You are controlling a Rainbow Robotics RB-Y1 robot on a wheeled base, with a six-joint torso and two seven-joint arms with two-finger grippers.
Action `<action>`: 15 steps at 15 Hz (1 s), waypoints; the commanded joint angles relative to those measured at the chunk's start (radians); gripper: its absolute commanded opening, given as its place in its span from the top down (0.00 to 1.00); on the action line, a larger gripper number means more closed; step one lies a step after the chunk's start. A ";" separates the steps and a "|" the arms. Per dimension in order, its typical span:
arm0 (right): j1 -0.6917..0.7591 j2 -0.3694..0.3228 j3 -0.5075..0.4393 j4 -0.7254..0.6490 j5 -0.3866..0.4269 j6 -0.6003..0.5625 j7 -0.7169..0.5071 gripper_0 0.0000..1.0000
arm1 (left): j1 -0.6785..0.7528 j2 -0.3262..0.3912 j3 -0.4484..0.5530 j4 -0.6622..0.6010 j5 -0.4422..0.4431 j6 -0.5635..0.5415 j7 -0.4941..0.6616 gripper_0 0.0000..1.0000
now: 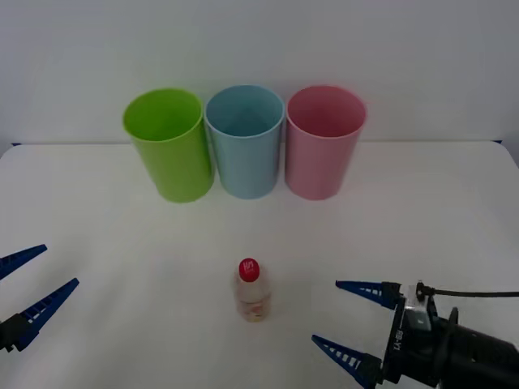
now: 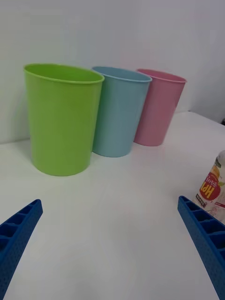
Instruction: Grasp the object on the table and drop it into the matching bin: aluminum can to the light blue bin, PET bottle to the pink bin.
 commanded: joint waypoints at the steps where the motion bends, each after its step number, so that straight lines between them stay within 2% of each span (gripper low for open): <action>1: -0.017 0.002 0.087 0.040 0.001 0.078 0.017 0.00 | 0.000 0.000 0.000 0.000 0.000 0.000 0.000 0.00; 9: -0.138 0.001 0.265 0.192 0.001 0.283 0.057 0.00 | 0.000 0.000 0.000 0.000 0.000 0.000 0.000 0.00; 12: -0.155 -0.001 0.328 0.201 -0.005 0.358 0.074 0.00 | 0.000 0.000 0.000 0.000 0.000 0.000 0.000 0.00; 15: -0.161 0.001 0.359 0.201 -0.006 0.377 0.091 0.00 | 0.000 0.000 0.000 0.000 0.000 0.000 0.000 0.00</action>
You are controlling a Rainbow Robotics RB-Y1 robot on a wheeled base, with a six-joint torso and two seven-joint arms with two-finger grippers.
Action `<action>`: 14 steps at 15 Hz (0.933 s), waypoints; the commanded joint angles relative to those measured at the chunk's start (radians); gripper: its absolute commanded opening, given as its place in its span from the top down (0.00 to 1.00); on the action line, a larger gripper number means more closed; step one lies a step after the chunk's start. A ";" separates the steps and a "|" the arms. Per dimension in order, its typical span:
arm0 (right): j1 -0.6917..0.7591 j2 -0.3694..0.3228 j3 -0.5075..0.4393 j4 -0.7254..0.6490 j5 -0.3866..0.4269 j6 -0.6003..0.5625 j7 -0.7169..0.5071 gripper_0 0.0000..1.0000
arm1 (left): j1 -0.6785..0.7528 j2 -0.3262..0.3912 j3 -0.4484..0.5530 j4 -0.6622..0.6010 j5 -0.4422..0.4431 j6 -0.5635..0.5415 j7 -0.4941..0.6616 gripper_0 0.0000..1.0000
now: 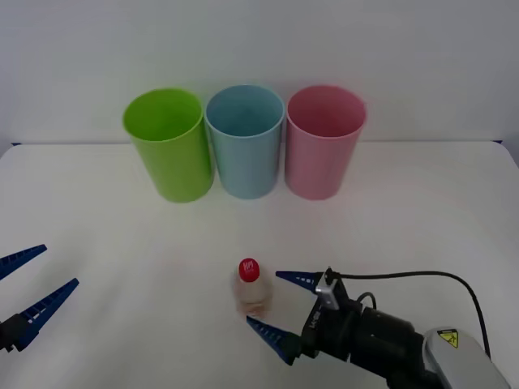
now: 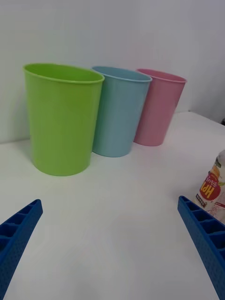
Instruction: Grasp the object on the table and drop it into the matching bin: aluminum can to the light blue bin, PET bottle to the pink bin.
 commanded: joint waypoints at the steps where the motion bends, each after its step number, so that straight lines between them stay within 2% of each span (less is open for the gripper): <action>1: -0.004 -0.001 0.028 0.003 -0.001 0.021 0.022 0.00 | 0.000 0.000 0.000 0.000 0.000 0.000 0.000 0.00; 6: -0.042 0.000 0.074 0.066 -0.039 0.061 0.071 0.00 | 0.000 0.000 0.000 0.000 0.000 0.000 0.000 0.00; 10: -0.059 0.000 0.140 0.069 -0.054 0.173 0.095 0.00 | 0.000 0.000 0.000 0.000 0.000 0.000 0.000 0.00; 14: -0.065 0.000 0.174 0.069 -0.064 0.213 0.108 0.00 | 0.000 0.000 0.000 0.000 0.000 0.000 0.000 0.00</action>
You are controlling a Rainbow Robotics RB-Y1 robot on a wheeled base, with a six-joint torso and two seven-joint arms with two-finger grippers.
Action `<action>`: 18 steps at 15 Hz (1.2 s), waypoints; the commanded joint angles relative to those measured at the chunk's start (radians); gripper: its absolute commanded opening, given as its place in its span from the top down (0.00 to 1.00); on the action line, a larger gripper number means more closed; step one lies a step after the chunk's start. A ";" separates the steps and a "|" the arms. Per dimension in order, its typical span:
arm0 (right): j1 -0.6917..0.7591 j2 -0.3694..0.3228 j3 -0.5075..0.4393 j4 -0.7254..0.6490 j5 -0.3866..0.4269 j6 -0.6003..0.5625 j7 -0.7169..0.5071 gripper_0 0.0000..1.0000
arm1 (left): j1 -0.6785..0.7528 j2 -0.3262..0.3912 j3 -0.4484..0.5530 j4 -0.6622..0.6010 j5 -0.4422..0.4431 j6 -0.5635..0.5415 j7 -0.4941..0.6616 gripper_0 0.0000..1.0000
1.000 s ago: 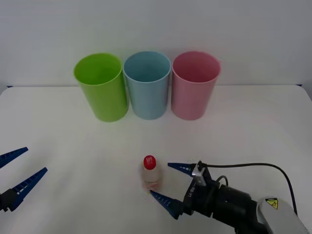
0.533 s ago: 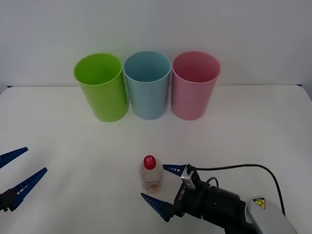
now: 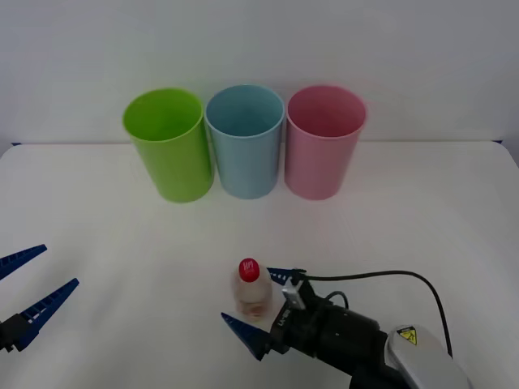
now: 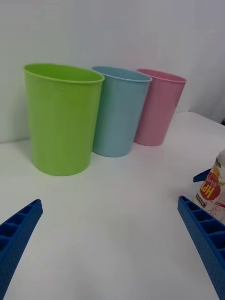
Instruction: Grasp the object on the table and drop it into the matching bin: aluminum can to the light blue bin, PET bottle to the pink bin.
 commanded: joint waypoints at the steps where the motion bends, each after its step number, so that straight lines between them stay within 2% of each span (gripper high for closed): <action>1: -0.001 -0.002 0.008 0.000 -0.001 0.008 0.007 0.00 | 0.000 0.000 0.000 0.000 0.000 0.000 0.000 0.00; 3: -0.001 0.000 0.011 0.000 -0.001 0.009 0.011 0.00 | 0.000 0.000 0.000 0.000 0.000 0.000 0.000 0.00; 4: -0.001 0.000 0.013 0.000 -0.002 0.012 0.011 0.37 | 0.000 0.000 0.000 0.000 0.000 0.000 0.000 0.00; 5: 0.000 0.000 0.013 0.000 -0.007 0.015 0.011 0.83 | 0.000 0.000 0.000 0.000 0.000 0.000 0.000 0.00; 6: -0.001 0.000 0.013 0.000 -0.009 0.017 0.015 1.00 | 0.000 0.000 0.000 0.000 0.000 0.000 0.000 0.00; 12: 0.003 -0.002 0.014 0.000 -0.038 0.026 0.039 1.00 | 0.000 0.000 0.000 0.000 0.000 0.000 0.000 0.00; 16: 0.005 -0.011 0.017 -0.009 -0.088 0.023 0.054 1.00 | 0.000 0.000 0.000 0.000 0.000 0.000 0.000 0.00; 18: 0.009 -0.031 0.023 -0.061 -0.124 0.025 0.056 1.00 | 0.000 0.000 0.000 0.000 0.000 0.000 0.000 0.00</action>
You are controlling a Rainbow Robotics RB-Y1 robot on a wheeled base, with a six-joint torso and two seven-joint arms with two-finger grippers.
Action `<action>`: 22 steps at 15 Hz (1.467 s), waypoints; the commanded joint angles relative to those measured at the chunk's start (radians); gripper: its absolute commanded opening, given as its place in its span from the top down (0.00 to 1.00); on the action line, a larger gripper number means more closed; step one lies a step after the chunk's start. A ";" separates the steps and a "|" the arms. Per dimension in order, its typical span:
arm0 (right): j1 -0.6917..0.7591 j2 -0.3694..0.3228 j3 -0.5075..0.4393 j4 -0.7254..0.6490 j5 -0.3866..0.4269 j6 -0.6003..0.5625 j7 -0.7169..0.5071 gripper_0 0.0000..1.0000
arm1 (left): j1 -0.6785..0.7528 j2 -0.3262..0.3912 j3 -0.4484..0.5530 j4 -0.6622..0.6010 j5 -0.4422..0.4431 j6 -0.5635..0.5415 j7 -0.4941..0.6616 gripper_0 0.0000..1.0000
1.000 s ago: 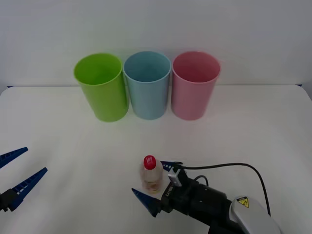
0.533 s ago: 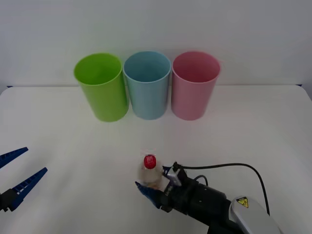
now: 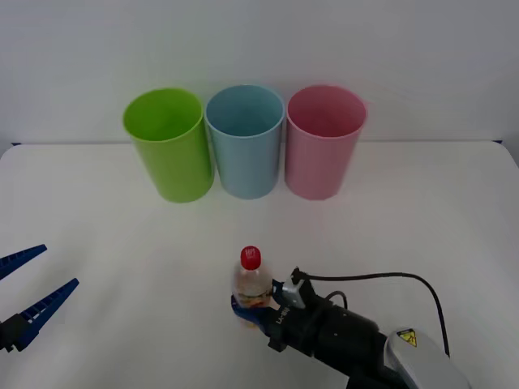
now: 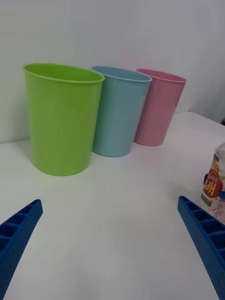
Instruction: Grasp the object on the table and drop it into the matching bin: aluminum can to the light blue bin, PET bottle to the pink bin.
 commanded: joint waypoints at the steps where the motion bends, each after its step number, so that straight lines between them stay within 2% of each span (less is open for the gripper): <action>1: 0.009 -0.035 0.006 -0.081 -0.052 0.004 -0.004 1.00 | 0.000 0.000 0.000 0.000 0.000 0.000 0.000 0.00; 5: 0.030 -0.141 -0.020 -0.230 -0.172 0.028 -0.021 1.00 | 0.000 0.000 0.000 0.000 0.000 0.000 0.000 0.00; 10: 0.035 -0.186 -0.108 -0.392 -0.169 0.053 -0.142 1.00 | 0.000 0.000 0.000 0.000 0.000 0.000 0.000 0.00; 12: 0.035 -0.184 -0.131 -0.457 -0.124 0.090 -0.211 1.00 | 0.000 0.000 0.000 0.000 0.000 0.000 0.000 0.00; 16: 0.021 -0.186 -0.166 -0.570 0.015 0.197 -0.390 1.00 | 0.000 0.000 0.000 0.000 0.000 0.000 0.000 0.00; 20: -0.066 -0.186 -0.178 -0.577 0.067 0.263 -0.510 1.00 | 0.000 0.000 0.000 0.000 0.000 0.000 0.000 0.00; 22: -0.111 -0.184 -0.197 -0.573 0.135 0.286 -0.599 1.00 | 0.000 0.000 0.000 0.000 0.000 0.000 0.000 0.00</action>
